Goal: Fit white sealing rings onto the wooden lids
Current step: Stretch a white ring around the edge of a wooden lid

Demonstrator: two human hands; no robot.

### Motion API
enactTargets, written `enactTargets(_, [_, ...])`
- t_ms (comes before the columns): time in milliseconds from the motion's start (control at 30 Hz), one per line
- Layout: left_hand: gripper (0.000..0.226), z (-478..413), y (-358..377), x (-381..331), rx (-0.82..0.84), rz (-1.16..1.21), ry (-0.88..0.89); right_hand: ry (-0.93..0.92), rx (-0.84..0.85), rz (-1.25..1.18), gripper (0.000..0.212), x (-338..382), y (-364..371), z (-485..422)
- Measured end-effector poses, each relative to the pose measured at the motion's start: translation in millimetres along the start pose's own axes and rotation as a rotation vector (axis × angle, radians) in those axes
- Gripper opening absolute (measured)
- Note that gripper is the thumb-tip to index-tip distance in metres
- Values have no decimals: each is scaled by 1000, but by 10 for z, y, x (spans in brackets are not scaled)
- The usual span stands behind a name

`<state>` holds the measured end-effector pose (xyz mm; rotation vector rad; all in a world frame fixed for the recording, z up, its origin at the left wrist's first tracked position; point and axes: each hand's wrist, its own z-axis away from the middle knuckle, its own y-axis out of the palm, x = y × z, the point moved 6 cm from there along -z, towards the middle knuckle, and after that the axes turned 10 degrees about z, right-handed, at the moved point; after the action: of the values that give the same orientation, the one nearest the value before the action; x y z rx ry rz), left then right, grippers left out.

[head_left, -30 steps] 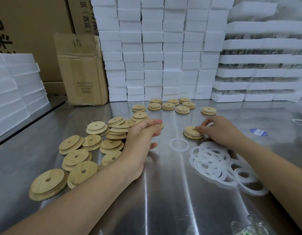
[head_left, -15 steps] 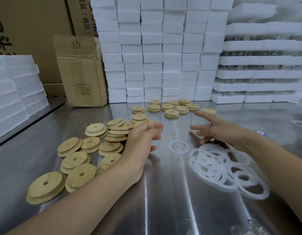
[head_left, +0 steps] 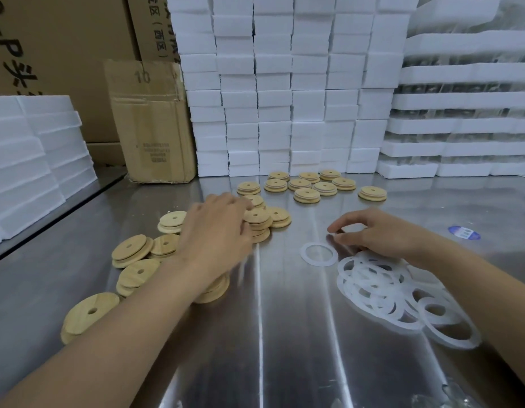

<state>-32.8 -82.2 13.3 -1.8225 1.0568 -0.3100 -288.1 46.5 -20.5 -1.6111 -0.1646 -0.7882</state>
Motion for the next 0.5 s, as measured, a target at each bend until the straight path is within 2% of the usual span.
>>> enactTargets(100, [40, -13, -57, 278, 106, -115, -168, -5, 5, 11, 9, 5, 6, -3])
enactTargets(200, [35, 1, -112, 374, 81, -115, -211, -25, -9, 41, 9, 24, 11, -15])
enactTargets(367, [26, -18, -99, 431, 82, 15, -257, -112, 14, 121, 11, 158, 77, 19])
enactTargets(500, [24, -37, -133, 397, -22, 187, -236, -165, 16, 159, 4, 288, 161, 55])
